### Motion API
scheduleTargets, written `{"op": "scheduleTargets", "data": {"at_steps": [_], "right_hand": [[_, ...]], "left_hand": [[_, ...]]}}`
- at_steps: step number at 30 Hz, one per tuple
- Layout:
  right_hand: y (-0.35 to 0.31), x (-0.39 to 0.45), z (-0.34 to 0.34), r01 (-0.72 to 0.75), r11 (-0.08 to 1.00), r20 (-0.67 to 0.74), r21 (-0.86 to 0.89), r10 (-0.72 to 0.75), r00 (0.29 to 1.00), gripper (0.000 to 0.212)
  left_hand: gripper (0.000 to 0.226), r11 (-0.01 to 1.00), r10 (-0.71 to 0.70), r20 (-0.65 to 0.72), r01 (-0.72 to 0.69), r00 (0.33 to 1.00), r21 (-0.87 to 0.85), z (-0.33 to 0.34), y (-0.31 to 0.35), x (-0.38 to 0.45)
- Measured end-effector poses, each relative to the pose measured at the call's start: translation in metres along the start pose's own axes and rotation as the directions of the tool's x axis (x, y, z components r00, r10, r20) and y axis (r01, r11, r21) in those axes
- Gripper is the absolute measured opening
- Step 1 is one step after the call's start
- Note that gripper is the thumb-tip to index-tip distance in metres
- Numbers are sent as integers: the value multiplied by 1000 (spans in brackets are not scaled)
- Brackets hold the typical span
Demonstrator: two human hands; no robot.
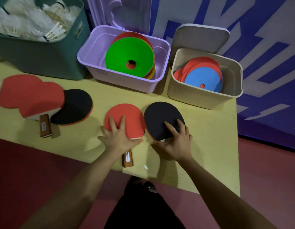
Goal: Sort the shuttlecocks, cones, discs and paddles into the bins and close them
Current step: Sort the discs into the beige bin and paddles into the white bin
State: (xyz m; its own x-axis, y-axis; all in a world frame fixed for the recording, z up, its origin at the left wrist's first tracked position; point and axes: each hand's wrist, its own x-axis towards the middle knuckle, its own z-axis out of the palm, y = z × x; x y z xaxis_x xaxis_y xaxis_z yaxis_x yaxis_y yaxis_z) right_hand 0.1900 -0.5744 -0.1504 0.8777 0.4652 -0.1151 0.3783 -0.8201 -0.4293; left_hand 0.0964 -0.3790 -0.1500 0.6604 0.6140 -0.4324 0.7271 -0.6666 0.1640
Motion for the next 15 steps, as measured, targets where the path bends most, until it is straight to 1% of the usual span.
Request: {"op": "scheduleTargets", "data": {"at_steps": [4, 7, 9, 12, 13, 15], "right_hand": [[-4, 2, -4, 56, 998, -12, -8, -56, 998, 88], [-12, 3, -10, 114, 993, -34, 0, -114, 993, 86], [-20, 1, -15, 173, 985, -66, 2, -172, 983, 86], [-40, 1, -23, 281, 959, -139, -26, -282, 949, 84], [-49, 3, -26, 292, 956, -153, -36, -294, 944, 84], [-70, 7, -35, 288, 957, -177, -28, -289, 941, 85]], "left_hand": [[115, 996, 83, -104, -79, 991, 47, -3, -2, -2], [118, 978, 207, -186, -195, 961, 77, -16, -11, -1], [121, 946, 324, -236, -307, 916, 108, -29, -16, -1], [122, 869, 494, -322, -450, 808, 204, -53, -24, -5], [121, 846, 533, -344, -481, 773, 230, -63, -27, -5], [117, 817, 577, -375, -515, 726, 261, -85, -34, -6]]}}
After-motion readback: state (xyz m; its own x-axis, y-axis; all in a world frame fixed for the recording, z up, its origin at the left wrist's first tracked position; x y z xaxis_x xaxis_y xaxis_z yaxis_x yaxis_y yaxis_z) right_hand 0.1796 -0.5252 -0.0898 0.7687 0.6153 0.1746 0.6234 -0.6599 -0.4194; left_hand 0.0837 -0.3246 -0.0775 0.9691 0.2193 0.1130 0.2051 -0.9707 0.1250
